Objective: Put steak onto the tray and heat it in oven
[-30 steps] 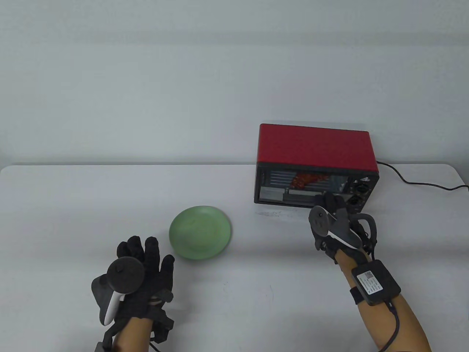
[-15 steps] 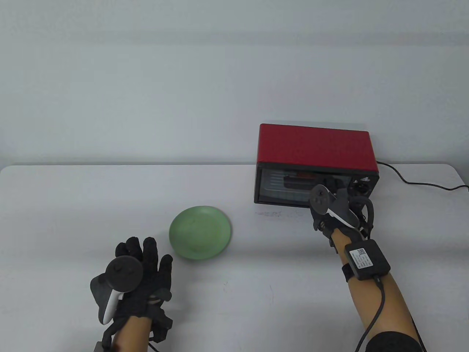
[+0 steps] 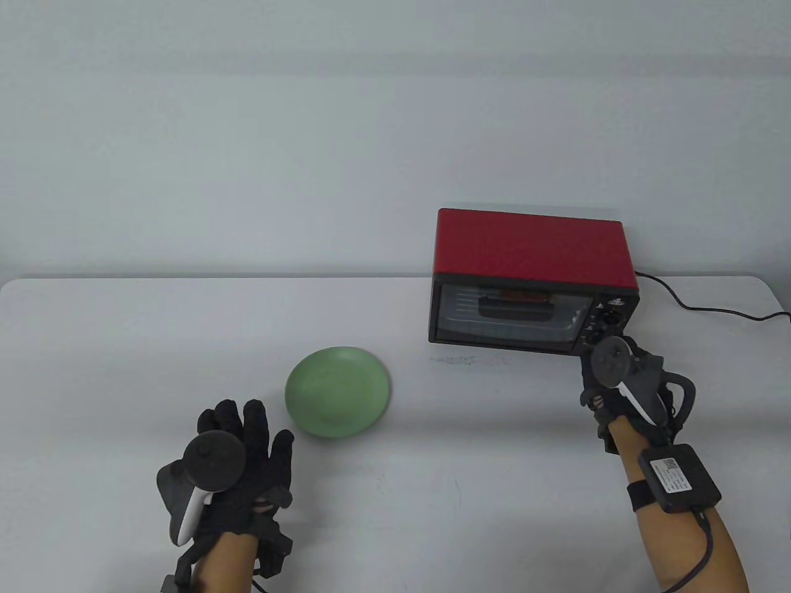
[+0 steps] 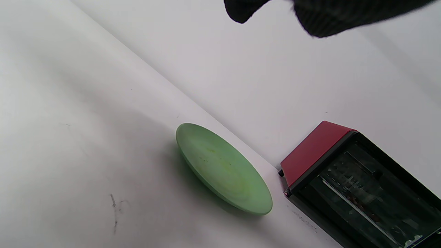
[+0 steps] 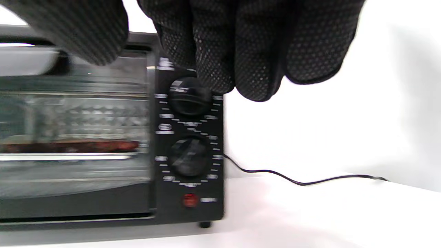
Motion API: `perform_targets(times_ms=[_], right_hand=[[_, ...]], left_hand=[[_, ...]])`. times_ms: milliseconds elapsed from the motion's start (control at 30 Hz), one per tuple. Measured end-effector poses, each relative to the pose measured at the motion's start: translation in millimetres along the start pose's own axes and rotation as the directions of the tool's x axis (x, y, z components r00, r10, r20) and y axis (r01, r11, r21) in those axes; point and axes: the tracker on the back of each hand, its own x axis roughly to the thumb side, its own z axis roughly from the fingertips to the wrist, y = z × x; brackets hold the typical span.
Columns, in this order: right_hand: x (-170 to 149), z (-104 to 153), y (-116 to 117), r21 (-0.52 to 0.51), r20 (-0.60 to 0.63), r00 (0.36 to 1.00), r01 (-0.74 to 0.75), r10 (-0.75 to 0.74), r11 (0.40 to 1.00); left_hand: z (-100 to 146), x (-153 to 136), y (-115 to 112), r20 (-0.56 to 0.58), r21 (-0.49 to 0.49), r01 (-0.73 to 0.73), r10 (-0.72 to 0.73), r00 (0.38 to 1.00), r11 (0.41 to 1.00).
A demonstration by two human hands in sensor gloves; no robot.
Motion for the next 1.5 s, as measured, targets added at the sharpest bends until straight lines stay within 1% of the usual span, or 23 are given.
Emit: perform_targets(times_ms=[100, 200, 300, 467, 533, 667, 733, 867, 933, 1067, 1300, 1333, 1367, 1433, 1467, 1500], right_hand=[[-18, -9, 3, 0.007, -0.063, 0.998, 0.032, -0.032, 0.999], [-23, -15, 7, 0.030, -0.101, 0.993, 0.071, -0.068, 0.997], [-23, -21, 16, 0.063, -0.138, 0.986, 0.100, -0.090, 0.993], [-16, -36, 24, 0.061, -0.164, 0.983, 0.094, -0.083, 0.994], [-9, -41, 24, 0.049, -0.147, 0.988, 0.053, -0.045, 0.997], [5, -47, 23, -0.001, -0.111, 0.990, -0.090, 0.089, 0.996], [11, -47, 22, -0.025, -0.100, 0.981, -0.170, 0.167, 0.985], [18, -46, 26, -0.058, -0.062, 0.959, -0.278, 0.275, 0.959], [20, -45, 28, -0.072, -0.040, 0.946, -0.323, 0.320, 0.944], [21, -45, 27, -0.076, -0.033, 0.943, -0.334, 0.332, 0.940], [17, -44, 31, -0.046, -0.051, 0.960, -0.278, 0.276, 0.959], [15, -44, 32, -0.031, -0.064, 0.968, -0.244, 0.241, 0.969], [14, -45, 33, -0.015, -0.080, 0.976, -0.206, 0.205, 0.978], [7, -45, 36, 0.034, -0.148, 0.988, -0.045, 0.049, 0.998], [5, -46, 37, 0.053, -0.178, 0.984, 0.024, -0.014, 0.998], [2, -46, 40, 0.076, -0.224, 0.968, 0.129, -0.109, 0.989]], left_hand=[[0, 0, -1, -0.006, -0.001, 0.002, -0.002, 1.000, 1.000], [-1, 1, -2, -0.011, -0.005, 0.005, -0.005, 1.000, 1.000], [-1, 1, -2, -0.015, -0.006, 0.008, -0.008, 1.000, 1.000], [-2, 1, -3, -0.025, -0.011, 0.015, -0.016, 1.000, 1.000], [-3, 1, -3, -0.028, -0.011, 0.015, -0.016, 0.999, 1.000], [-3, 1, -3, -0.035, -0.013, 0.017, -0.017, 0.999, 1.000], [-3, 1, -4, -0.039, -0.016, 0.020, -0.020, 0.999, 1.000], [-4, 1, -4, -0.041, -0.018, 0.025, -0.026, 0.999, 1.000], [-4, 1, -4, -0.042, -0.018, 0.029, -0.030, 0.999, 0.999], [-5, 1, -5, -0.045, -0.022, 0.035, -0.036, 0.998, 0.999], [-5, 2, -6, -0.049, -0.027, 0.038, -0.039, 0.998, 0.999], [-5, 2, -6, -0.049, -0.026, 0.038, -0.039, 0.998, 0.999], [-5, 2, -6, -0.049, -0.027, 0.037, -0.038, 0.998, 0.999], [-6, 2, -6, -0.049, -0.027, 0.034, -0.036, 0.998, 0.999], [-6, 2, -6, -0.050, -0.027, 0.034, -0.035, 0.998, 0.999], [-6, 2, -6, -0.050, -0.029, 0.032, -0.033, 0.998, 0.999]])
